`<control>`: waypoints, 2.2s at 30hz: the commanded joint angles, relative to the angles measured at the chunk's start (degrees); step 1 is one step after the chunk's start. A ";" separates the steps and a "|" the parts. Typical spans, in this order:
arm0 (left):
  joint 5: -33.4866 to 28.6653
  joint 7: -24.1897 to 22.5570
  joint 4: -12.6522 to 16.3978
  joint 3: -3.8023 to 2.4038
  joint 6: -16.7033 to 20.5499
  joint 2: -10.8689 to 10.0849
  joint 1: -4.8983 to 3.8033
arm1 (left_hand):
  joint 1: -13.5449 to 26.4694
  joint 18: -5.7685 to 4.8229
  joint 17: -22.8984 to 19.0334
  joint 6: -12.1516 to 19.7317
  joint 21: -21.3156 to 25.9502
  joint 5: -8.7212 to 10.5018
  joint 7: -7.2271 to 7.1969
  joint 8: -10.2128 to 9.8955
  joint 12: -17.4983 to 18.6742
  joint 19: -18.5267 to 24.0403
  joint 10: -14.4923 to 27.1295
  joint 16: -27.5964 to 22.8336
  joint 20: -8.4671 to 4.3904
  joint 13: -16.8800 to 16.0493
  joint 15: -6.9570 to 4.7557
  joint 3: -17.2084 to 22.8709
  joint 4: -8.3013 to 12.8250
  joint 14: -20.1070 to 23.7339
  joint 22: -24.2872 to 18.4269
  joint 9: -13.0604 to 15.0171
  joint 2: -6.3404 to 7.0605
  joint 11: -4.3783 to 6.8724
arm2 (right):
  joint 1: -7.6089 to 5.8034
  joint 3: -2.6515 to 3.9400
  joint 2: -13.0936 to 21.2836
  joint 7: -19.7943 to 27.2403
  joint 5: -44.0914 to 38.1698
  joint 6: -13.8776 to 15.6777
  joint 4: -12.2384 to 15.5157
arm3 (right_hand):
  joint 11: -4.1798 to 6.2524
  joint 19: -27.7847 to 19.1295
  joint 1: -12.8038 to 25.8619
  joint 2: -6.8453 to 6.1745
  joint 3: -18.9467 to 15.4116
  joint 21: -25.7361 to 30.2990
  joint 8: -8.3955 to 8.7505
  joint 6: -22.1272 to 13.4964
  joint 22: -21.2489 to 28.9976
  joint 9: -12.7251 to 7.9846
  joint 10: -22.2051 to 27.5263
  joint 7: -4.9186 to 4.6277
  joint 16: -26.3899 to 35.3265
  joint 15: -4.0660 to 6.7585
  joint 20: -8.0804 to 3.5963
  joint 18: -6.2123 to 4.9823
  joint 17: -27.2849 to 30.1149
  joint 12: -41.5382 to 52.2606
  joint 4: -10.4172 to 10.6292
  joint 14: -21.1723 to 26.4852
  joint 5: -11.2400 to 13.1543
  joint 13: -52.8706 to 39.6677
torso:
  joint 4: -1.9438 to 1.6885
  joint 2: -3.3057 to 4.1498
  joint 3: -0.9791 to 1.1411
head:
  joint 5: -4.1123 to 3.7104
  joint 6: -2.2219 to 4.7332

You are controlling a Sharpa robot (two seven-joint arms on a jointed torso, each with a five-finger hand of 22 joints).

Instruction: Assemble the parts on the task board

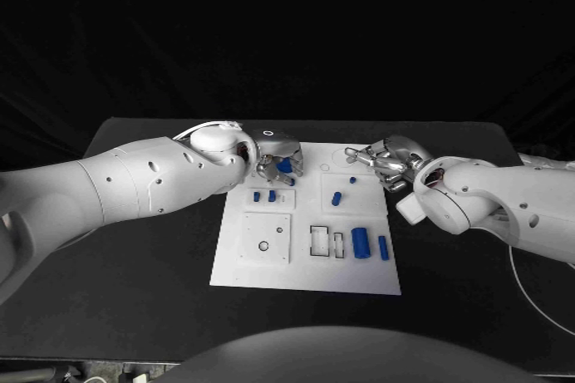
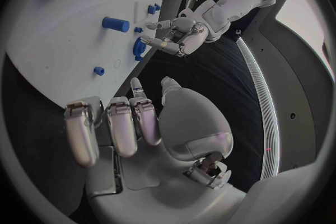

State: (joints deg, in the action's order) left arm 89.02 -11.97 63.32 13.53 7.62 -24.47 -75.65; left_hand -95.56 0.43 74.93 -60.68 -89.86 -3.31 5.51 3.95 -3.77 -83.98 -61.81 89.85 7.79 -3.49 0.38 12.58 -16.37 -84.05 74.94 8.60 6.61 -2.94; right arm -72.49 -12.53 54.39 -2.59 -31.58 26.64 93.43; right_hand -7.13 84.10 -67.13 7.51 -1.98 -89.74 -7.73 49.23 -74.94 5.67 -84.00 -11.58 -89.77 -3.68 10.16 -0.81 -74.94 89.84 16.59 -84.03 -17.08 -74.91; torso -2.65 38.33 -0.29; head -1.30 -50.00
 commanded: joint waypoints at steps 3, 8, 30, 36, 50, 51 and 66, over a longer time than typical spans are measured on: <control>2.87 1.00 -0.40 0.00 -1.80 0.53 0.12 | -1.08 -0.43 15.07 0.73 -0.14 0.32 -0.04 -0.29 0.28 -6.02 0.79 0.15 -0.25 0.05 -0.53 0.82 -0.05 -5.95 15.06 -0.25 0.08 -0.02 | 0.04 0.00 -0.04 -0.32 -0.25 -0.84 0.10 | -0.38 5.90 -0.36 0.25 -0.42 -0.26 -0.20 -0.06 -15.06 0.06 -6.00 -0.02 -0.23 -0.41 0.21 0.81 -15.06 0.16 -0.02 -5.97 -0.15 -15.09 | -0.03 0.03 0.04 | 0.00 0.00; 3.21 0.88 -0.78 0.01 -2.21 0.79 0.17 | -1.38 -0.43 15.07 0.79 -0.14 0.32 -0.10 -0.27 0.27 -6.02 0.95 0.15 -0.26 0.04 -0.52 1.20 -0.04 -5.95 15.06 -0.36 0.06 0.06 | 0.03 0.00 -0.06 -0.47 -0.26 -0.94 0.12 | -0.38 5.90 -0.36 0.25 -0.42 -0.26 -0.20 -0.06 -15.06 0.06 -6.00 -0.02 -0.23 -0.41 0.21 0.81 -15.06 0.16 -0.02 -5.97 -0.15 -15.09 | 0.03 0.01 0.02 | -0.08 0.00; 4.89 2.02 -2.61 0.01 -4.86 2.31 0.43 | -1.65 -0.43 15.07 1.72 -0.14 0.32 -0.10 -0.37 0.27 -6.02 1.93 0.15 -0.29 0.04 -0.57 2.25 -0.20 -5.95 15.06 -0.94 0.31 0.08 | 0.02 0.01 -0.05 -0.91 -0.28 -1.32 0.28 | -0.41 5.90 -0.35 0.35 -0.52 -0.26 -0.20 -0.14 -15.06 0.05 -6.00 -0.04 -0.23 -0.42 0.22 0.81 -15.06 0.16 0.01 -5.97 -0.12 -15.09 | 0.01 -0.03 0.02 | -0.14 0.00; 4.90 1.95 -2.89 0.01 -5.08 2.41 0.49 | -1.52 -0.43 15.07 1.76 -0.14 0.32 -0.05 -0.30 0.20 -6.02 1.90 0.15 -0.29 0.02 -0.49 2.53 -0.24 -5.95 15.06 -1.03 0.10 0.04 | 0.02 0.01 -0.02 -1.06 -0.27 -1.44 0.29 | -0.41 5.90 -0.35 0.35 -0.52 -0.26 -0.20 -0.14 -15.06 0.05 -6.00 -0.04 -0.23 -0.42 0.22 0.81 -15.06 0.16 0.01 -5.97 -0.12 -15.09 | -0.04 0.00 0.01 | -0.28 0.00; 4.83 1.63 -3.55 0.01 -5.95 3.12 0.70 | -1.25 -0.43 15.07 1.51 -0.14 0.32 -0.09 -0.10 -0.02 -6.02 1.25 0.15 -0.29 -0.04 -0.47 3.10 -0.22 -5.95 15.06 -1.14 -0.20 0.09 | 0.02 0.01 -0.04 -1.26 -0.25 -1.59 0.27 | -0.41 5.90 -0.33 0.38 -0.57 -0.26 -0.21 -0.16 -15.06 0.05 -6.00 -0.05 -0.23 -0.43 0.23 0.81 -15.06 0.16 0.03 -5.97 -0.11 -15.09 | 0.00 0.02 0.02 | -0.24 0.00; 4.83 1.63 -3.60 0.01 -6.03 3.17 0.74 | -1.23 -0.43 15.07 1.47 -0.14 0.32 -0.11 -0.08 -0.03 -6.02 1.19 0.15 -0.29 -0.04 -0.46 3.17 -0.22 -5.95 15.06 -1.15 -0.25 0.11 | 0.02 0.01 -0.03 -1.30 -0.25 -1.61 0.28 | -0.41 5.90 -0.33 0.38 -0.57 -0.26 -0.21 -0.16 -15.06 0.05 -6.00 -0.05 -0.23 -0.43 0.23 0.81 -15.06 0.16 0.03 -5.97 -0.11 -15.09 | -0.01 0.03 0.01 | -0.25 0.00; 4.82 1.00 -3.82 0.01 -6.59 3.34 0.85 | -0.53 -0.43 15.07 -0.13 -0.14 0.34 -0.18 0.48 -0.40 -6.02 -1.45 0.15 -0.26 -0.08 -0.65 4.41 -0.14 -5.95 15.06 -1.19 -0.50 0.36 | 0.02 0.01 0.05 -1.51 -0.23 -1.67 0.30 | -0.41 5.90 -0.33 0.38 -0.57 -0.26 -0.21 -0.16 -15.06 0.05 -6.00 -0.05 -0.23 -0.43 0.23 0.81 -15.06 0.16 0.03 -5.97 -0.11 -15.09 | -0.02 -0.01 0.05 | -0.41 0.00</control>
State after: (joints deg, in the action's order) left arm 93.50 -10.28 59.47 13.44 3.02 -21.29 -75.06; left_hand -96.41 0.43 74.90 -60.30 -89.86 -3.32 5.31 4.19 -3.78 -83.97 -62.92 89.85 7.79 -3.46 0.02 16.54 -16.50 -84.00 74.91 7.50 6.56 -2.60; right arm -72.50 -12.52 54.44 -4.04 -31.59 25.84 93.66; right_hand -7.13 84.10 -67.13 7.52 -2.29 -89.74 -7.73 49.23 -74.91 5.64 -84.00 -11.58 -89.77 -3.68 10.15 -0.81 -74.91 89.84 16.60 -84.03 -17.08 -74.91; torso -2.65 38.33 -0.26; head -1.65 -50.00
